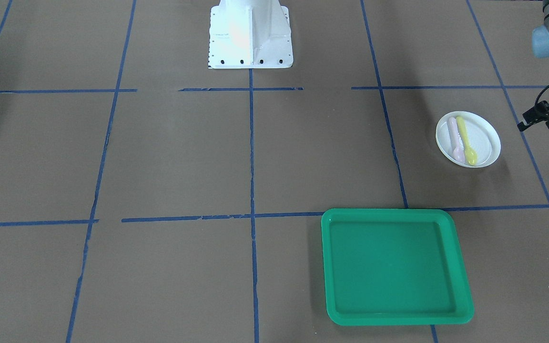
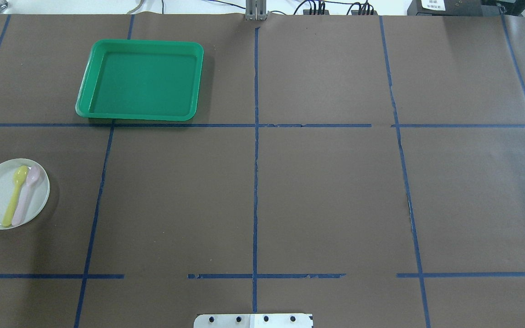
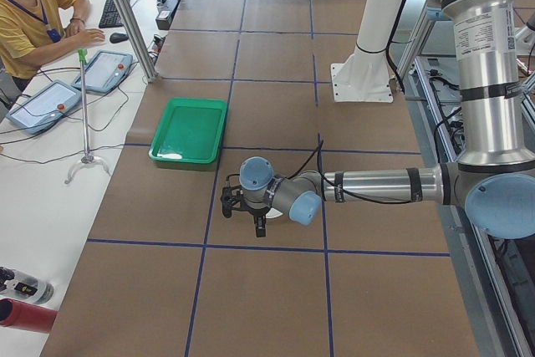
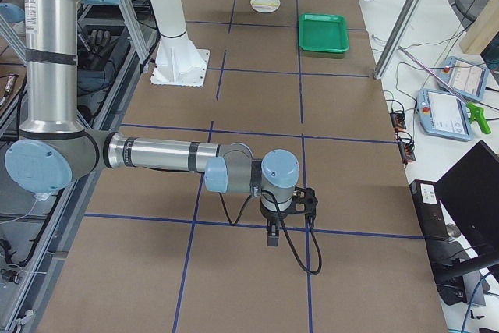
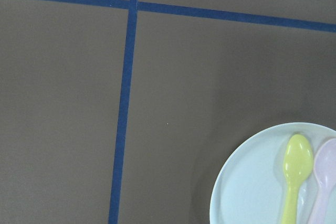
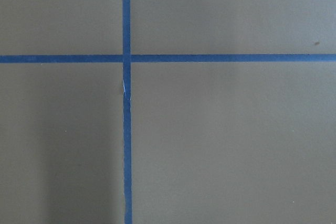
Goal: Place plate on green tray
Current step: 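Move the left gripper toward the edge of the white plate, then grip the rim of the white plate with the left gripper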
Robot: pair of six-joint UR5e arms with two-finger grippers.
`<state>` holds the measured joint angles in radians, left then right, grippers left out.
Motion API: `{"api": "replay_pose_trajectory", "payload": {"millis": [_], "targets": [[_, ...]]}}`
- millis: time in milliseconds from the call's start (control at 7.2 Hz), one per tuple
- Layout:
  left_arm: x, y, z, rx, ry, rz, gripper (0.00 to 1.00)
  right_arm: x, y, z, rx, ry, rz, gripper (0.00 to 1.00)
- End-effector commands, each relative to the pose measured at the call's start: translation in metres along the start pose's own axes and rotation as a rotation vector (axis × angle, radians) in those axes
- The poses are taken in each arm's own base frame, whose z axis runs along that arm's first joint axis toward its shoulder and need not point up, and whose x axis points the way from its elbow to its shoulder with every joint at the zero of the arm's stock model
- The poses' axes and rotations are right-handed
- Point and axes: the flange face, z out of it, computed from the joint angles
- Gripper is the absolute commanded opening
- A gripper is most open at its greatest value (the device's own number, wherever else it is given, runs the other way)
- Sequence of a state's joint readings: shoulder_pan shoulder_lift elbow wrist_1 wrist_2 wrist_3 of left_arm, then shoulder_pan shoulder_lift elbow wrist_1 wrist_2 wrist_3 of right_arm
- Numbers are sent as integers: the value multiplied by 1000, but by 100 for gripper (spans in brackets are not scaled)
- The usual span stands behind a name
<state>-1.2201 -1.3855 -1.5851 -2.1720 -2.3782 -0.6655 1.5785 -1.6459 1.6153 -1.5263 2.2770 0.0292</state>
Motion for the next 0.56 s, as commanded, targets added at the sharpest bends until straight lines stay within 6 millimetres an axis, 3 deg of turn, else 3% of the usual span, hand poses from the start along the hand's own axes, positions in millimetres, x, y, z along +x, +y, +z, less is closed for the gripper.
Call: {"api": "replay_pose_trajectory", "payload": {"millis": [0,417], "targets": [[12,11,28,-9,45,-25,93,0,0,0,0,-1,0,100],[23,15,50,-41,43,-1,82,0,0,0,0,-1,0,100]]}}
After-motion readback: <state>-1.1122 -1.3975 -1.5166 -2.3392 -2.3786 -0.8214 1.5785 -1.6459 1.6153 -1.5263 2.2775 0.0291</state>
